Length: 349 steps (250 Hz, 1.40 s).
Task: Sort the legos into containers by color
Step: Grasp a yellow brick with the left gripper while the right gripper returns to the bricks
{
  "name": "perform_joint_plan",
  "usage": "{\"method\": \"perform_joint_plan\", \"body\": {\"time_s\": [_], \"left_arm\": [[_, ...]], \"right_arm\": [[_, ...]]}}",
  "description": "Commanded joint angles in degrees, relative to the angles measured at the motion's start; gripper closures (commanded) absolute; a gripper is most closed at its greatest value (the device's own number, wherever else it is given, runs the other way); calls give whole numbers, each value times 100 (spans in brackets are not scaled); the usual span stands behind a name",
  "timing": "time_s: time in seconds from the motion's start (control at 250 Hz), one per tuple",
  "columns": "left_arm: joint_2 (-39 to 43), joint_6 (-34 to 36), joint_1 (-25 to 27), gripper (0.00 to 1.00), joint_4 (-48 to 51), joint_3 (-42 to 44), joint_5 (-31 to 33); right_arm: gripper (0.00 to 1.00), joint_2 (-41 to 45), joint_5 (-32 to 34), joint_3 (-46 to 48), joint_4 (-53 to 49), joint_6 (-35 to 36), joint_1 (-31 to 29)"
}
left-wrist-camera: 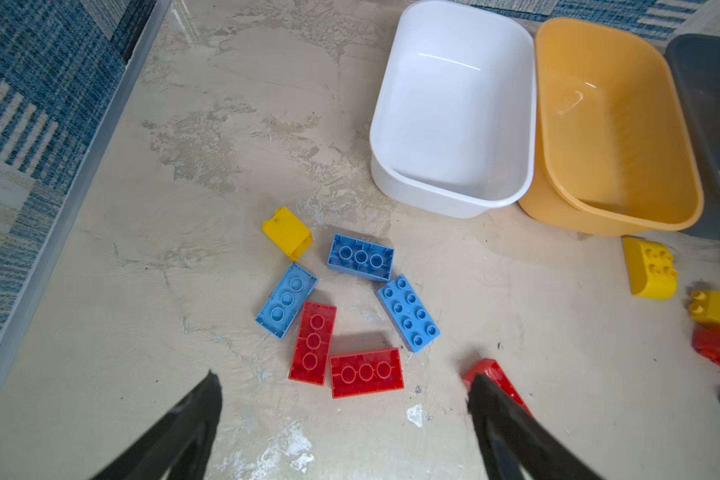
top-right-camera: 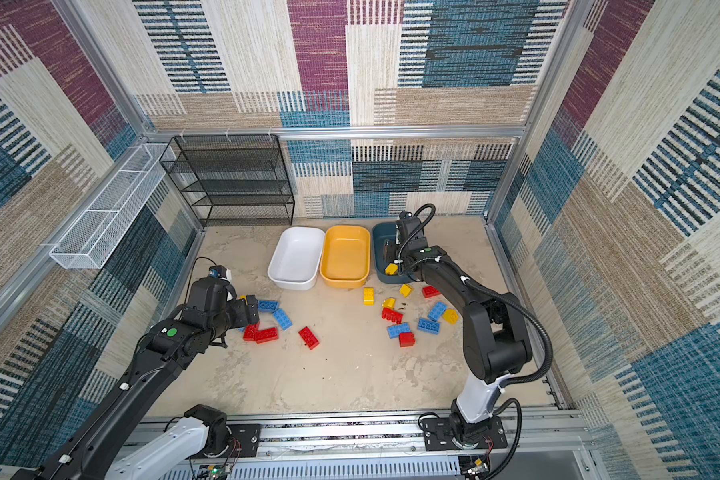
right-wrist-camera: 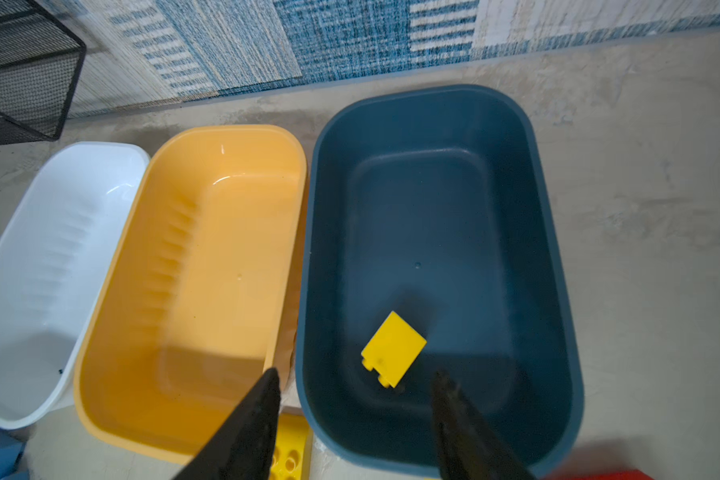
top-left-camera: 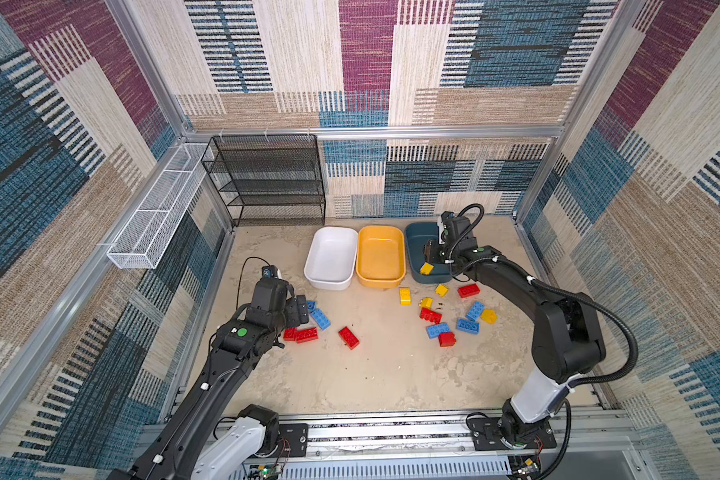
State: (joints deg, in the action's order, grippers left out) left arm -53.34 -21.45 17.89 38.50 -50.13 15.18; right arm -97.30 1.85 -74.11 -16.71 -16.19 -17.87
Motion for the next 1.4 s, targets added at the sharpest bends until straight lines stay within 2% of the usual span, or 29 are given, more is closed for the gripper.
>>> {"method": "perform_joint_plan", "body": {"time_s": [0.0, 0.148, 0.26, 0.556, 0.888, 1.076, 1.268, 1.392], "left_arm": [[-239, -309, -106, 9, 239, -207, 286], [-931, -482, -366, 11, 446, -580, 224], [-1516, -548, -567, 11, 463, -795, 188], [-2756, -947, -998, 14, 137, -1016, 261], [-4152, -1356, -1206, 13, -127, -1457, 388], [-4763, -1550, -1295, 16, -145, -1707, 211], [-5087, -1600, -1320, 24, -234, -1790, 245], [-5189, -1599, -1367, 36, -348, -1799, 172]], "right_arm": [[38, 550, -433, 511, 712, -34, -6], [33, 1611, -713, 1744, 1549, -295, -84], [25, 2336, -911, 2628, 2011, -245, -253], [19, 3419, -1226, 4224, 2803, -420, -761], [17, 3298, -1398, 4596, 3313, -544, -797], [17, 3217, -1464, 4659, 3423, -597, -797], [18, 3207, -1459, 4691, 3445, -611, -797], [17, 3164, -1460, 4685, 3437, -601, -792]]}}
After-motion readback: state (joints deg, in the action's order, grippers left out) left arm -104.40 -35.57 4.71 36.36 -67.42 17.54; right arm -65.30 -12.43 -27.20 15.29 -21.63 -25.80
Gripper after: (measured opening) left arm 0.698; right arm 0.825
